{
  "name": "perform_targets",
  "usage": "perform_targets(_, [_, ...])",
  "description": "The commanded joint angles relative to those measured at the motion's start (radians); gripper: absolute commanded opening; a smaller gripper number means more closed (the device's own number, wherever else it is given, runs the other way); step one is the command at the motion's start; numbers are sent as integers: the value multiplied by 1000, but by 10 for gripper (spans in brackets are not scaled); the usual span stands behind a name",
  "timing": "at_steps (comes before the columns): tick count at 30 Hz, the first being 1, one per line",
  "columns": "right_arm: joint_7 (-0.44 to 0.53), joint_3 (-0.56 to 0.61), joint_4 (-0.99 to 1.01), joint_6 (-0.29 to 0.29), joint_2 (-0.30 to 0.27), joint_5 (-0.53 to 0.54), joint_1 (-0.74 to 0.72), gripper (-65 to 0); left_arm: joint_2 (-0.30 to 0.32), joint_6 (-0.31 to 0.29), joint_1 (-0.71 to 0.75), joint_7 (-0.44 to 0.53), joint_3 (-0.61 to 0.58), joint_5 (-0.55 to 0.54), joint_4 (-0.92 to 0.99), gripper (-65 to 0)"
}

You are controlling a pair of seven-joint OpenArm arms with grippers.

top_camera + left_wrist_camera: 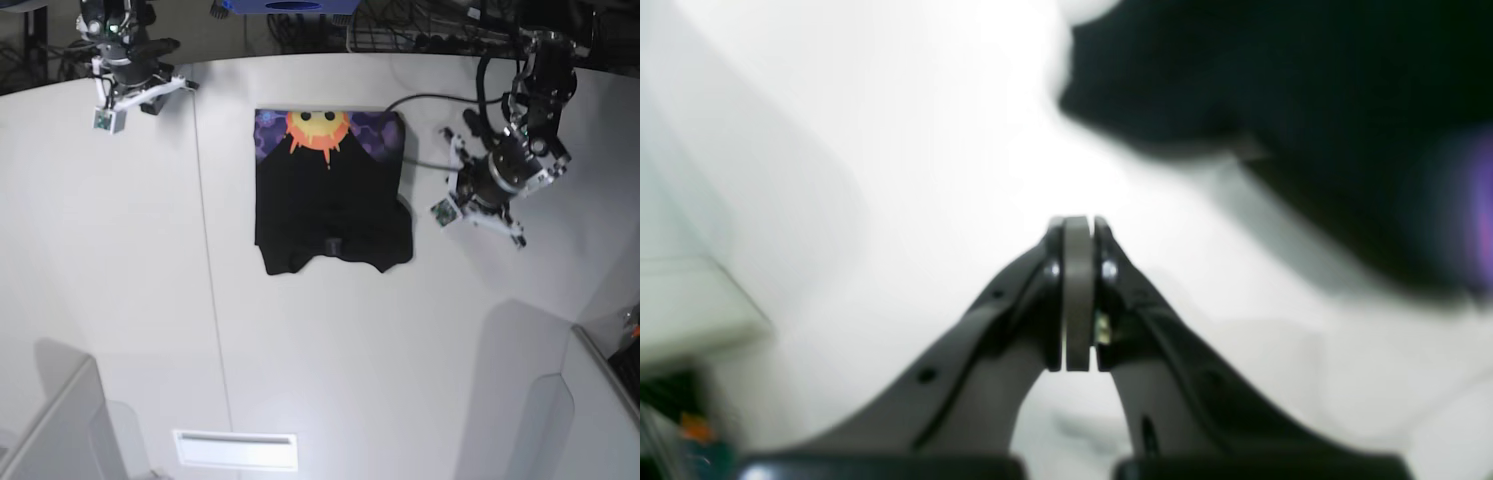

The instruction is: Fold the T-shirt properly

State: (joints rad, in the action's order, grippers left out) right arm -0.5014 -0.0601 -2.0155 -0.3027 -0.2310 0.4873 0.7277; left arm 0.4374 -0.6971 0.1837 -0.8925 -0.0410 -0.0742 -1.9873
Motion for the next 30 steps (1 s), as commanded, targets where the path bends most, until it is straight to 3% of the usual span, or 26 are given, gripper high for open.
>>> perform_targets(1, [40,-4,-18,17,-8,-5,19,-650,7,-1,41,75,20,-17,-19,-650])
perform_targets(4, [62,-5,-18,112,0,-5,43,-650,7,-1,179,204,63,-17,-22,-650])
perform_targets(5, [62,-5,-18,118,2,-5,56,-650,7,-1,216,223,72,-16,-22,-650])
perform_targets(10, [68,-5,-18,119,-8,-5,166,-650,5,-1,415,247,229,-17,-20,-650])
perform_targets(16, [68,-14,-18,119,-89,-6,310,-650,4,-1,603,260,395,-19,-14,-650])
perform_targets(19, [68,-10,-18,119,-90,-20,369,-650,4,-1,696,364,432,-19,-7,-650])
perform_targets(23, [63,-5,-17,121,-81,-155,433,-650,-13,-1,799,487,453,-19,3,-650])
perform_targets(30, [62,228,72,121,-98,-387,458,-650,-102,-1,830,491,445,-8,121,-650])
